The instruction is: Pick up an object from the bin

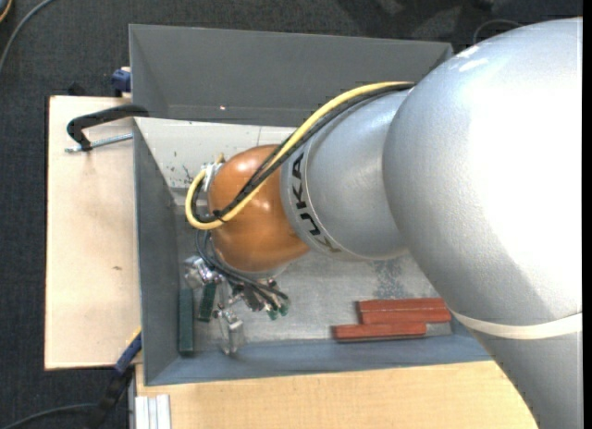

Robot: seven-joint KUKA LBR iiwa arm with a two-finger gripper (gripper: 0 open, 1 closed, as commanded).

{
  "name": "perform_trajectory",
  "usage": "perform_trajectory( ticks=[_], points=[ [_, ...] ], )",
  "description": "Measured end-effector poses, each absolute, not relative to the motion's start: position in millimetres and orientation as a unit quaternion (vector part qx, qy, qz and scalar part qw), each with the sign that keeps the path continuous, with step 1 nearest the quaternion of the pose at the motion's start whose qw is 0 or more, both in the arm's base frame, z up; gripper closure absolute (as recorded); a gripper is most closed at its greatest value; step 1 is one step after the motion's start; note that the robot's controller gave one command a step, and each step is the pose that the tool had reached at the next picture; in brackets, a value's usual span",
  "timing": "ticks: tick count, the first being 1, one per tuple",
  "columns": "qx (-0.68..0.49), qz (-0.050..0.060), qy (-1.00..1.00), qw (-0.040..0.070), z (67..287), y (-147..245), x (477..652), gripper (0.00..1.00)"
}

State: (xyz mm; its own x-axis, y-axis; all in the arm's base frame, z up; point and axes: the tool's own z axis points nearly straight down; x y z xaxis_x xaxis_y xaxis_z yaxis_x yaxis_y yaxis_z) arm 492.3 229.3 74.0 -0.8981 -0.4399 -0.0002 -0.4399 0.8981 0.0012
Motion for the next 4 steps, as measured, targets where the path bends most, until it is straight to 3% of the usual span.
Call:
perform_trajectory(
  ticks=[1, 2, 3, 4],
  points=[
    [0.225, -0.001, -0.974, 0.0, 74, 229, 492.9, 1.0],
    [0.379, 0.0, -0.926, -0.008, 199, 227, 565.5, 1.0],
    [0.379, -0.001, -0.926, -0.004, 195, 227, 563.1, 0.0],
    [0.524, -0.001, -0.851, 0.001, 102, 213, 548.4, 0.0]
  ],
)
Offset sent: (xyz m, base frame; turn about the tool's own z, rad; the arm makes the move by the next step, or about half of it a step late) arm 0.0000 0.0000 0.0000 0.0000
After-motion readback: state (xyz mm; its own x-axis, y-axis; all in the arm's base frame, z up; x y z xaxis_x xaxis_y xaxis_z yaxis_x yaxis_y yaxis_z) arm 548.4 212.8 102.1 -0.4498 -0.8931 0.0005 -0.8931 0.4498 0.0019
